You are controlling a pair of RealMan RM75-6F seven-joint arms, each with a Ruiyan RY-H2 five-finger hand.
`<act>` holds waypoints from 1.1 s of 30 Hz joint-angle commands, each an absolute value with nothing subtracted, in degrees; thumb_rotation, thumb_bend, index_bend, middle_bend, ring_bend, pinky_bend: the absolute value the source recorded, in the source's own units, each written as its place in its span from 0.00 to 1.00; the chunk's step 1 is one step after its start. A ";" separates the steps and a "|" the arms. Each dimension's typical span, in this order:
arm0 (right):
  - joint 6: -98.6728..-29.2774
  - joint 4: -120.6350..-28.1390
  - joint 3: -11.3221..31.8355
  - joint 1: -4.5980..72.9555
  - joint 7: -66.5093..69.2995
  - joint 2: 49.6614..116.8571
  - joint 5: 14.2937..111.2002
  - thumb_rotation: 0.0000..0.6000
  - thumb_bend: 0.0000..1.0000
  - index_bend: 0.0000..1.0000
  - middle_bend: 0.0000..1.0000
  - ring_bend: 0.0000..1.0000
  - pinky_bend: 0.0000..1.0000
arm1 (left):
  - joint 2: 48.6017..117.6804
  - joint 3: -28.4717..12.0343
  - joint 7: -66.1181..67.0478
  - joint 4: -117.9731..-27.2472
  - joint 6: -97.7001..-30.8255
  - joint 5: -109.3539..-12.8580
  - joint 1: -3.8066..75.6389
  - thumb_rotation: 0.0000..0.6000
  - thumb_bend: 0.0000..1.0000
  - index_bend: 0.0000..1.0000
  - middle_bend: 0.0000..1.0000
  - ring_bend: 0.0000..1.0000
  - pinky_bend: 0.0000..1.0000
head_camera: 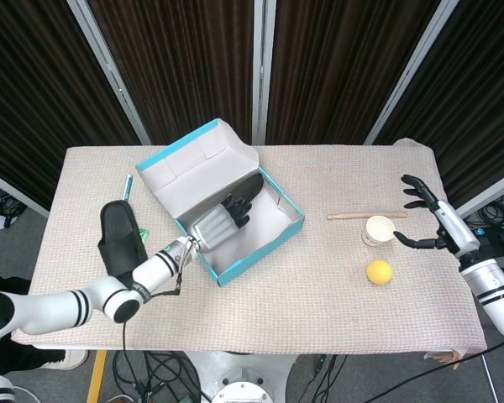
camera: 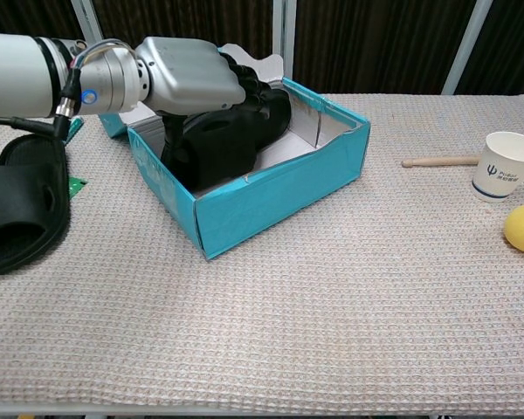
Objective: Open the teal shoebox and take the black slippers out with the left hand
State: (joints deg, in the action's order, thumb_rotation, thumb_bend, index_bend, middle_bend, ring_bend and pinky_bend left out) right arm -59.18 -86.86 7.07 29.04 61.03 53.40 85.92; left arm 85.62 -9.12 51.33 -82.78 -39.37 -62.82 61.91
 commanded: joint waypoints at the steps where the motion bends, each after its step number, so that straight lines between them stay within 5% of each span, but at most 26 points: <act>1: -59.31 -86.70 7.03 28.92 61.22 53.33 85.95 1.00 0.17 0.00 0.04 0.11 0.24 | 86.76 -8.46 54.59 -82.74 -40.79 -58.50 63.84 1.00 0.12 0.11 0.00 0.00 0.14; 26: -59.63 -86.37 7.09 28.69 61.84 53.27 85.92 1.00 0.17 0.00 0.04 0.11 0.24 | 92.77 -0.58 65.97 -74.92 -43.60 -42.15 73.05 1.00 0.12 0.11 0.00 0.00 0.14; 33: -59.65 -86.22 7.08 28.66 62.10 53.27 85.98 1.00 0.17 0.00 0.04 0.11 0.24 | 94.26 1.24 67.34 -73.21 -45.38 -43.09 73.73 1.00 0.20 0.26 0.00 0.00 0.14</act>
